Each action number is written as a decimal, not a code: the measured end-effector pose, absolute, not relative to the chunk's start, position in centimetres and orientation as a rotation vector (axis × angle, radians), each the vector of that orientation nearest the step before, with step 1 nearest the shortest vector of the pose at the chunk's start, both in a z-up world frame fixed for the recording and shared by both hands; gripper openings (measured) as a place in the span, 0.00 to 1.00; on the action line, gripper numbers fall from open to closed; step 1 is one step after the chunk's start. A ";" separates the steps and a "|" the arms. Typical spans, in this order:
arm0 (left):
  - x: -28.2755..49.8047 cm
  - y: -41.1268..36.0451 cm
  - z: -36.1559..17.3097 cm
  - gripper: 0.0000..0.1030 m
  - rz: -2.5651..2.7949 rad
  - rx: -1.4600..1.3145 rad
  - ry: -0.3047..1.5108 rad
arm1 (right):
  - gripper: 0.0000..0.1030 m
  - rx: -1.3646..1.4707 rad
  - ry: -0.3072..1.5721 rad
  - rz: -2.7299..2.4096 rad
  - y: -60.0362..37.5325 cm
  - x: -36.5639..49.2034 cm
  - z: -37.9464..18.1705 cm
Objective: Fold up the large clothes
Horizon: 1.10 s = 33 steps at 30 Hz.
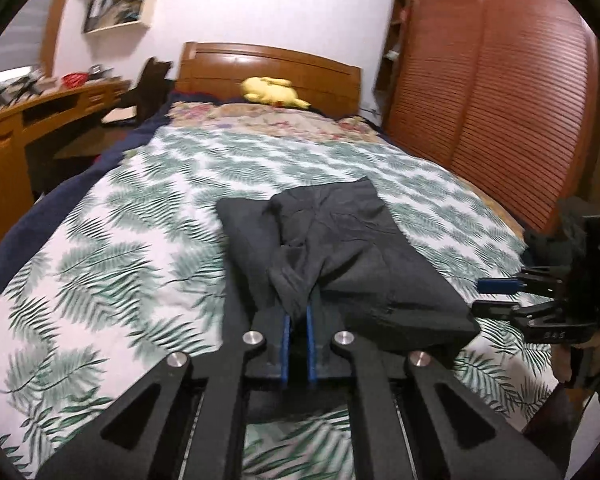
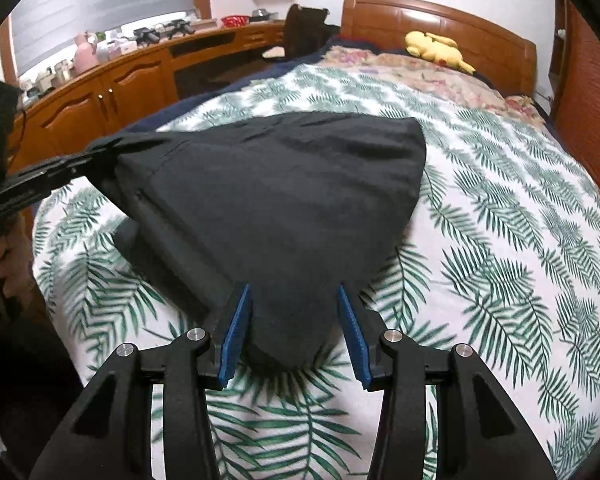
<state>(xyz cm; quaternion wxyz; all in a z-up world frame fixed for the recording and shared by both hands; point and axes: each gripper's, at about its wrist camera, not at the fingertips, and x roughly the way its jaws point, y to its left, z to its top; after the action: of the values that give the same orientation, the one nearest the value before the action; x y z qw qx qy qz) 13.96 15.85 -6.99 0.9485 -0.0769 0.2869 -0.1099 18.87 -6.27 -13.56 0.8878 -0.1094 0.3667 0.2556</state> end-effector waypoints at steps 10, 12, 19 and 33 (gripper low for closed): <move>13.9 19.3 -9.1 0.05 -0.163 -0.188 0.662 | 0.43 -0.210 0.820 0.596 -1.9 21.6 -14.7; 14.1 19.0 -9.2 0.07 -0.159 -0.195 0.681 | 0.44 -0.212 0.841 0.596 -1.6 22.0 -15.9; 13.2 18.5 -8.4 0.13 -0.133 -0.133 0.698 | 0.45 -0.185 0.854 0.635 -3.1 22.5 -16.4; 11.6 20.5 -10.8 0.22 -0.086 -0.148 0.747 | 0.51 -0.280 0.801 0.569 -4.6 30.9 -15.9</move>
<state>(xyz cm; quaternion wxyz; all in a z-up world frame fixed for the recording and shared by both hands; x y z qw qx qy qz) 11.61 20.47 -10.76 0.9274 -0.0724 0.3645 -0.0418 30.92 -4.65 -15.93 0.8724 -0.1338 0.3833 0.2722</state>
